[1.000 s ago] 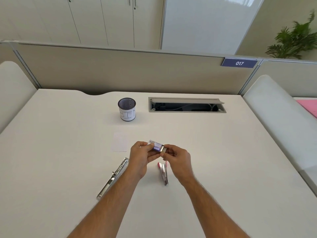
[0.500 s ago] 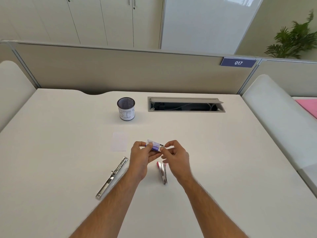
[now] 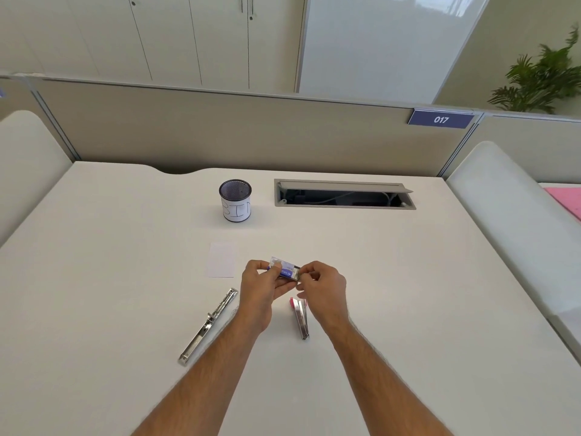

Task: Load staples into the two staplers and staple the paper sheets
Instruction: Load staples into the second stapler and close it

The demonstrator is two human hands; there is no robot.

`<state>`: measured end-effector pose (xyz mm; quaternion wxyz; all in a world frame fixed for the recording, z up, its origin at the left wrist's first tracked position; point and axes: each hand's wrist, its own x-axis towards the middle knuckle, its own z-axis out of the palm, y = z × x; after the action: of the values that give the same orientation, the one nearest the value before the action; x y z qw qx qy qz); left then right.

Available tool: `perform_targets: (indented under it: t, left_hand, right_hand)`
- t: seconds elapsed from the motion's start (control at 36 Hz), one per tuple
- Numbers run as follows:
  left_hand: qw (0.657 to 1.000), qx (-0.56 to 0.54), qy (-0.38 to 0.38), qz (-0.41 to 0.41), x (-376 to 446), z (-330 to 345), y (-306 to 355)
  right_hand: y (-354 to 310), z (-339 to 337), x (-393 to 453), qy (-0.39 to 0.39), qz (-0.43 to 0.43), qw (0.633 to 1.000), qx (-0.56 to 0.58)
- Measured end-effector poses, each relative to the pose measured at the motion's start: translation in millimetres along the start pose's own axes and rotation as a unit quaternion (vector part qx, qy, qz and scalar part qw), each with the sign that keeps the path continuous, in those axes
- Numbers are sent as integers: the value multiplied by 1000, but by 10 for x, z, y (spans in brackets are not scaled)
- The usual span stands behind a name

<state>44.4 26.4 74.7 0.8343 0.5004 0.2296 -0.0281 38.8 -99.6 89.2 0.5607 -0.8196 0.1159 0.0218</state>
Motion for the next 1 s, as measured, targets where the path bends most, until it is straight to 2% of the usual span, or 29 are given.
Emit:
perform_targets:
  t: [0.25, 0.67, 0.81, 1.0]
  left_hand:
    - [1000, 6, 0, 6, -10, -18, -9]
    - [997, 61, -8, 46, -53, 23, -107]
    - [998, 42, 4, 38, -38, 32, -121]
    - [999, 30, 13, 33, 3, 24, -111]
  right_hand:
    - [-65, 31, 26, -6, 26, 999, -27]
    - [-170, 99, 41, 37, 68, 990, -116]
    - [-171, 102, 51, 59, 68, 991, -96]
    - [-100, 69, 93, 83, 24, 995, -53]
